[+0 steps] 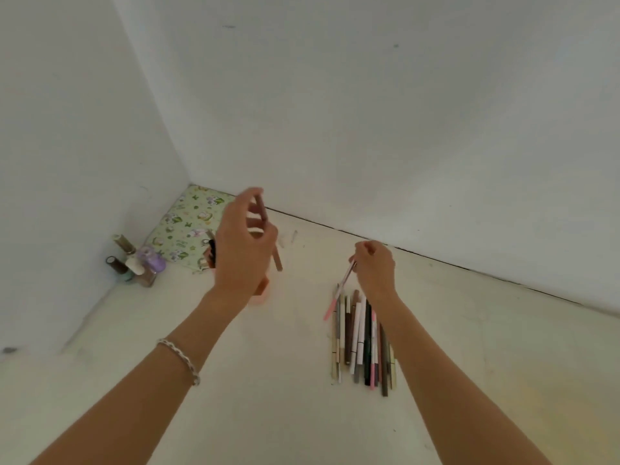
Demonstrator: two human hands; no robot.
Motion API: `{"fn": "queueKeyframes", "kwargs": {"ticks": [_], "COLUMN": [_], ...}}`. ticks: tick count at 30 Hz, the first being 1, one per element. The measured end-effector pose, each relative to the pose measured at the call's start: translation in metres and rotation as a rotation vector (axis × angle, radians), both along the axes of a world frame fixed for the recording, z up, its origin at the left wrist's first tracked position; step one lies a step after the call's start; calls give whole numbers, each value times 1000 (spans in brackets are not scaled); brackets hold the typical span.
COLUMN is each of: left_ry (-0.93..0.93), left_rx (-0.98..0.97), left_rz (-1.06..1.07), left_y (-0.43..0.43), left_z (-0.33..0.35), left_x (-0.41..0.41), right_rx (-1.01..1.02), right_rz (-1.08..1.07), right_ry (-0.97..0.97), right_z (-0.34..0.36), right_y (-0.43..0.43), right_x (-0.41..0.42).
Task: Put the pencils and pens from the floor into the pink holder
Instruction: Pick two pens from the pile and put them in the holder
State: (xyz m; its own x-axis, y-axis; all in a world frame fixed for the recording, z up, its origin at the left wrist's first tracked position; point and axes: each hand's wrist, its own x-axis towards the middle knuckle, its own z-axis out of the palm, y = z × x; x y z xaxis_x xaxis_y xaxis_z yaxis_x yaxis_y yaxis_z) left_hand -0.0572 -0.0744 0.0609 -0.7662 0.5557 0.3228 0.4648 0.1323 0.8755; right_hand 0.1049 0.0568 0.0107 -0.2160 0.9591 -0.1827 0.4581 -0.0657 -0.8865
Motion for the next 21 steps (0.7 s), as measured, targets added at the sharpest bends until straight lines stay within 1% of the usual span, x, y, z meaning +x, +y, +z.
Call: {"fn": "queueKeyframes", "kwargs": {"ticks": [2, 4, 7, 10, 12, 13, 16, 18, 21], "left_ry": [7, 4, 10, 53, 113, 171, 402, 477, 606], "left_rx": [94, 127, 91, 11, -61, -108, -184, -219, -361], "left_rz": [116, 190, 216, 163, 122, 104, 107, 115, 7], "left_y": [-15, -32, -49, -56, -61, -63, -70, -74, -80], "left_z": [12, 14, 2, -18, -28, -32, -35, -27, -19], "left_x": [-28, -49, -63, -60, -55, -54, -57, -65, -71], "right_rx": [-1, 19, 62, 132, 185, 217, 336, 418, 499], "right_rz": [-20, -37, -70, -74, -55, -40, 44, 95, 117], "right_ry": [177, 319, 499, 604, 627, 620, 546, 506, 481], "right_z": [18, 32, 48, 58, 62, 63, 64, 63, 62], "right_y": [0, -6, -20, -37, -49, -55, -71, -81, -92], "right_x": [-9, -20, -39, -59, -72, -77, -90, -98, -107]}}
